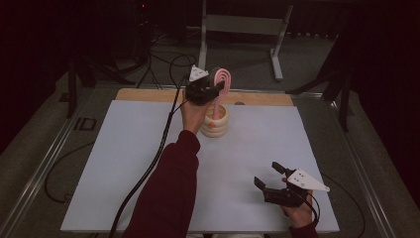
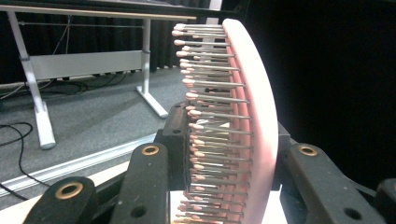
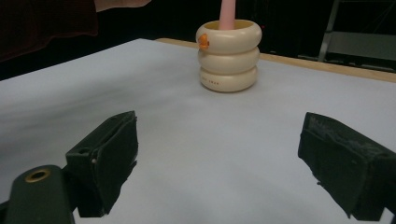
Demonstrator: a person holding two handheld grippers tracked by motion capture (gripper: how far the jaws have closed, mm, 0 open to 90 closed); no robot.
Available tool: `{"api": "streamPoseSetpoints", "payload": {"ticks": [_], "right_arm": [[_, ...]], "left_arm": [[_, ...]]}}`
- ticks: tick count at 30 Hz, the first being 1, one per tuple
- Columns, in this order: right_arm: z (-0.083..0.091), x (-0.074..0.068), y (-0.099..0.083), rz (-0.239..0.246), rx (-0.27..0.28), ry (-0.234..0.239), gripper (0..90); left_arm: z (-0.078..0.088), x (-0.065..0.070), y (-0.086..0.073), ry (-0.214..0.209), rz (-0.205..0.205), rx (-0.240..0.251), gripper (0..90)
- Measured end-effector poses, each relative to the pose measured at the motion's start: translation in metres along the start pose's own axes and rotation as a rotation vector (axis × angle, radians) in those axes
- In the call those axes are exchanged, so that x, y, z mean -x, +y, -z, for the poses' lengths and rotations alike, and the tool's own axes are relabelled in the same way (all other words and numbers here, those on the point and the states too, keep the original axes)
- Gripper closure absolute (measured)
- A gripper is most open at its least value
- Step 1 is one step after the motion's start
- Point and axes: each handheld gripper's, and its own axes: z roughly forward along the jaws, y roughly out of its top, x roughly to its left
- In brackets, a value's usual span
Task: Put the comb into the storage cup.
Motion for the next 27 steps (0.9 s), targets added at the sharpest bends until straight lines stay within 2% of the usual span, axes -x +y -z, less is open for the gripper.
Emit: {"api": "streamPoseSetpoints", "payload": {"ticks": [9, 27], "right_arm": [[-0.001, -0.001, 0.0, 0.005, -0.001, 0.004, 12.2], [0.0, -0.001, 0.0, 0.005, 0.0, 0.001, 12.2]], "left_arm": [[-0.001, -0.004, -0.014, 0.015, 0.034, -0.004, 64.8], [-0.006, -0.005, -0.038, -0.001, 0.078, -0.022, 64.7]]}}
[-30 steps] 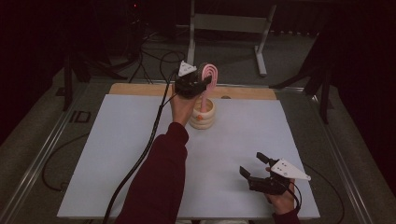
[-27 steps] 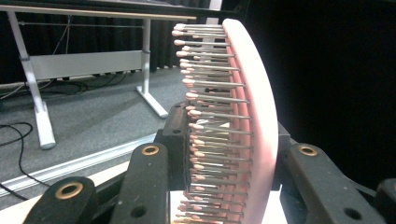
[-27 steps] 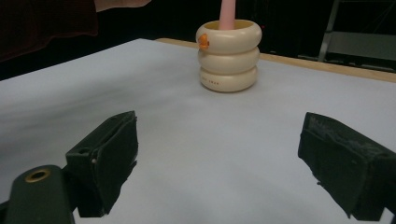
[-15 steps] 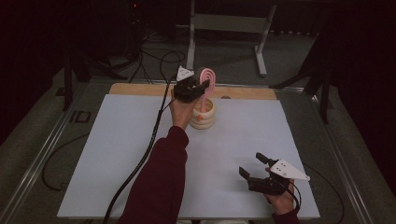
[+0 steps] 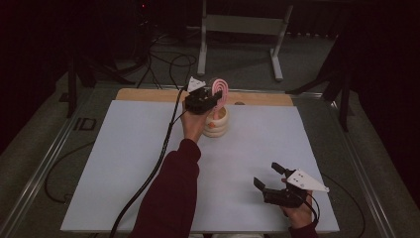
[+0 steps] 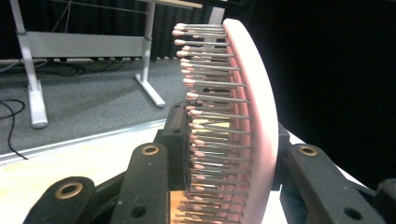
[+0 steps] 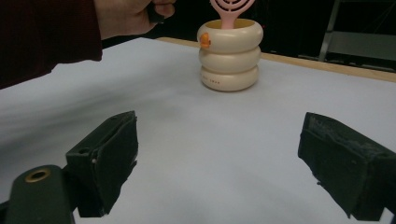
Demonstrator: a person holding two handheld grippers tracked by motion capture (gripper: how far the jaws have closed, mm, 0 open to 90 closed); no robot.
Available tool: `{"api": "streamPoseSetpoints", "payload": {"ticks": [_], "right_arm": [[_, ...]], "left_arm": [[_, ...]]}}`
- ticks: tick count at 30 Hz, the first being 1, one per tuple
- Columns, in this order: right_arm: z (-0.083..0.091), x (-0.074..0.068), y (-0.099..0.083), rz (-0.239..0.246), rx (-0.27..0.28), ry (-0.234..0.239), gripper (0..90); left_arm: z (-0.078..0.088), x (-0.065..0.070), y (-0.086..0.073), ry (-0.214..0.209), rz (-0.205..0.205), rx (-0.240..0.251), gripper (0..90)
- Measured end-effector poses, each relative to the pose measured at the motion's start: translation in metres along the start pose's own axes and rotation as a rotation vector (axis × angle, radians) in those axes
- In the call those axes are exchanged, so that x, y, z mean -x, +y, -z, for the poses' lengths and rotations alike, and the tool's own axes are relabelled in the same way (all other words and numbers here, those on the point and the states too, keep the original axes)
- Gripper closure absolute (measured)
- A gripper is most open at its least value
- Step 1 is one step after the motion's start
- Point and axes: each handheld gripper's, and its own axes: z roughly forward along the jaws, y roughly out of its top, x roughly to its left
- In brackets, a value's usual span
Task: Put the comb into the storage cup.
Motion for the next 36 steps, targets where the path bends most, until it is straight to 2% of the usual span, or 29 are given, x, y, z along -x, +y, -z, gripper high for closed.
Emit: {"api": "streamPoseSetpoints", "payload": {"ticks": [7, 19, 29, 36], "right_arm": [[0.0, 0.0, 0.0, 0.002, -0.001, 0.0, 12.2], [0.0, -0.001, 0.0, -0.001, -0.002, -0.004, 12.2], [-0.001, -0.001, 0.0, 0.004, -0.002, 0.0, 12.2], [-0.001, -0.002, 0.0, 0.005, -0.004, 0.006, 12.2]], "left_arm": [[-0.001, 0.0, -0.004, -0.005, 0.014, 0.006, 64.4], [0.003, -0.006, -0.001, 0.036, -0.009, -0.025, 62.7], [0.008, -0.016, -0.004, 0.055, 0.016, -0.03, 61.7], [0.009, -0.018, -0.005, 0.064, 0.014, -0.036, 61.5]]}}
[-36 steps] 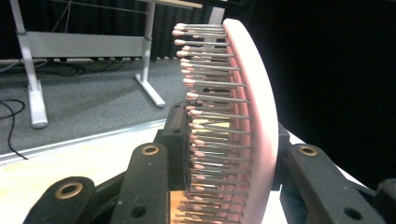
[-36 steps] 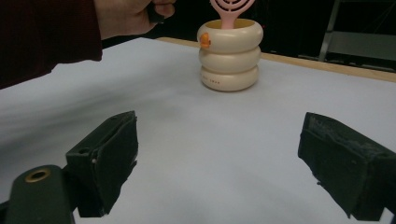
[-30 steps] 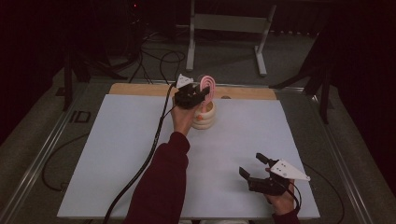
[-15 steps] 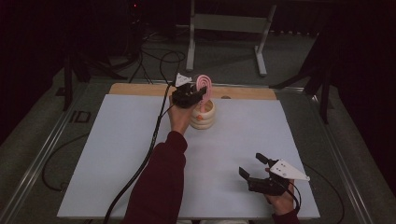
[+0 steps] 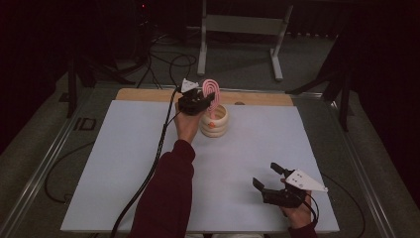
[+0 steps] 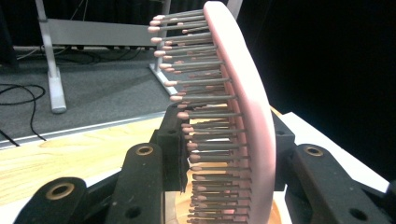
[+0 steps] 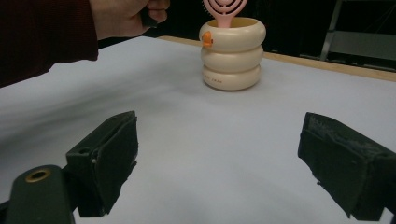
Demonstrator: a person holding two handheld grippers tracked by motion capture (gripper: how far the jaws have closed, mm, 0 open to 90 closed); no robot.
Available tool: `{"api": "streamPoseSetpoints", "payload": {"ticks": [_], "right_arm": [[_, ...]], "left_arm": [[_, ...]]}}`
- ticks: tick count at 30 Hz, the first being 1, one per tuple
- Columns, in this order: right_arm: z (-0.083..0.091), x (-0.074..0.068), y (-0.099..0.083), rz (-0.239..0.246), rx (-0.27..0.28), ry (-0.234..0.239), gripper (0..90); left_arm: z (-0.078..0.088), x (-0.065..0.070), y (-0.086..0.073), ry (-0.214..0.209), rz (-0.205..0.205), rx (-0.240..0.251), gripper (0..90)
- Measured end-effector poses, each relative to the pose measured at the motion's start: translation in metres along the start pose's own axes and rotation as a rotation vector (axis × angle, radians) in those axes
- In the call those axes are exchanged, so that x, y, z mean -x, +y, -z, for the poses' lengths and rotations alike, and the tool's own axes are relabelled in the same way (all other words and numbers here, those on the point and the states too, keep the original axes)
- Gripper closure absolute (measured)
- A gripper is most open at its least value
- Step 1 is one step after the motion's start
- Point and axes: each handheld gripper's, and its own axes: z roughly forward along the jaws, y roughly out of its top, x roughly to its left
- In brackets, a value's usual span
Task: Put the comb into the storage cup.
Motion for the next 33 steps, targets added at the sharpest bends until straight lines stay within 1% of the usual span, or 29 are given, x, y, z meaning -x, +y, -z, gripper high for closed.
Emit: {"api": "streamPoseSetpoints", "payload": {"ticks": [8, 13, 24, 28, 33], "right_arm": [[0.0, 0.0, 0.0, -0.001, 0.001, 0.0, 12.2], [-0.001, 0.0, 0.0, -0.002, 0.001, -0.002, 12.2], [-0.001, 0.0, 0.0, -0.002, -0.001, -0.002, 12.2], [-0.001, -0.001, 0.0, 0.0, 0.0, -0.003, 12.2], [-0.001, -0.001, 0.0, -0.001, -0.001, -0.001, 12.2]], "left_arm": [[0.001, -0.003, 0.0, 0.015, 0.001, -0.009, 61.0], [0.001, -0.005, 0.0, 0.019, 0.009, -0.01, 60.6], [0.002, -0.007, 0.0, 0.027, 0.004, -0.02, 59.8], [0.001, -0.008, -0.001, 0.043, 0.004, -0.03, 58.5], [0.002, -0.012, -0.005, 0.05, 0.017, -0.034, 57.2]]}}
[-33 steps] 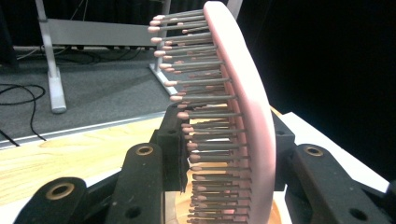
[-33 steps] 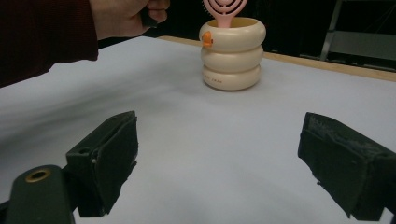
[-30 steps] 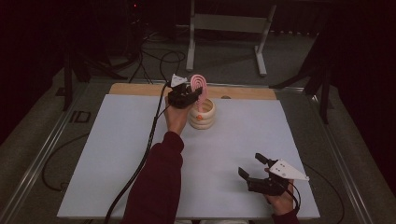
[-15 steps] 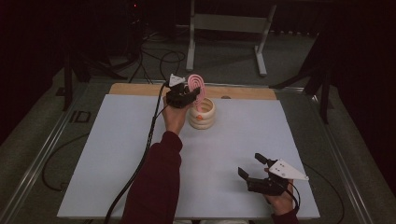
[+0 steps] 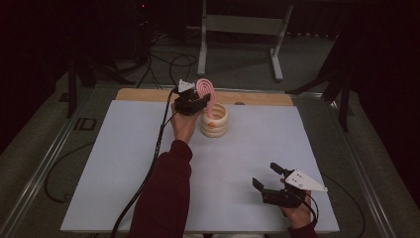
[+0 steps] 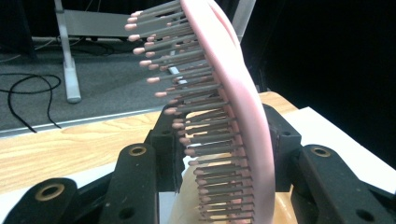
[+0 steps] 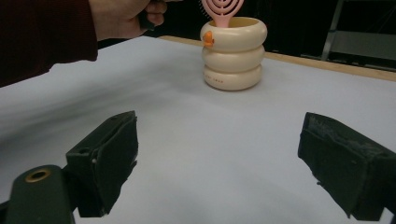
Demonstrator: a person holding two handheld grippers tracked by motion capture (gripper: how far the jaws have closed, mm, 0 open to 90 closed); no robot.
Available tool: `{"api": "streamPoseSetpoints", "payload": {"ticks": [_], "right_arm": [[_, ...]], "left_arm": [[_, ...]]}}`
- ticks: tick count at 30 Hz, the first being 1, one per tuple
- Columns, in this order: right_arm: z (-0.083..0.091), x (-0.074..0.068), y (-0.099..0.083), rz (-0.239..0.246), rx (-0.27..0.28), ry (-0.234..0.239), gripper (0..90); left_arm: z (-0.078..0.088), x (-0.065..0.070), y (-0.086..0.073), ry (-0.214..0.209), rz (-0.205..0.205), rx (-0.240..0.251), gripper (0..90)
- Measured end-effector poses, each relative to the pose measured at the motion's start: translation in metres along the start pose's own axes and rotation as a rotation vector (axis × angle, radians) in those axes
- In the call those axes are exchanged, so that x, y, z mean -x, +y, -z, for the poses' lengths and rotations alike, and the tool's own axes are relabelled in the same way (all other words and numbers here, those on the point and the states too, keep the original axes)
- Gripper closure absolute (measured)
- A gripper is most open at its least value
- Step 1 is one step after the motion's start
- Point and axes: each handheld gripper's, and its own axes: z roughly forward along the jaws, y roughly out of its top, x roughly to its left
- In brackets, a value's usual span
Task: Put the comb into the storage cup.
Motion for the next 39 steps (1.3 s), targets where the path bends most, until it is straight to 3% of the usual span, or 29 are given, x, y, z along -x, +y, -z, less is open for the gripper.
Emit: {"api": "streamPoseSetpoints", "payload": {"ticks": [5, 15, 24, 31, 39], "right_arm": [[-0.0001, -0.0003, 0.0, 0.001, -0.001, 0.002, 12.2], [-0.0003, -0.0005, -0.0001, 0.0, 0.001, 0.002, 12.3], [-0.0003, -0.0007, -0.0001, -0.002, 0.0, 0.004, 12.2], [-0.0003, -0.0007, 0.0, -0.001, -0.001, 0.003, 12.2], [-0.0005, -0.0009, -0.0001, 0.0, -0.001, 0.007, 12.2]], "left_arm": [[0.0003, -0.0039, -0.0034, 0.008, 0.017, -0.004, 54.7], [-0.0008, -0.0043, -0.007, 0.01, 0.025, -0.014, 41.5], [-0.0026, -0.0003, -0.0084, 0.058, 0.009, -0.022, 25.3], [-0.0018, -0.0009, -0.0087, 0.077, 0.021, -0.023, 16.0], [-0.0014, 0.0002, -0.0097, 0.103, -0.018, -0.046, 8.8]]}}
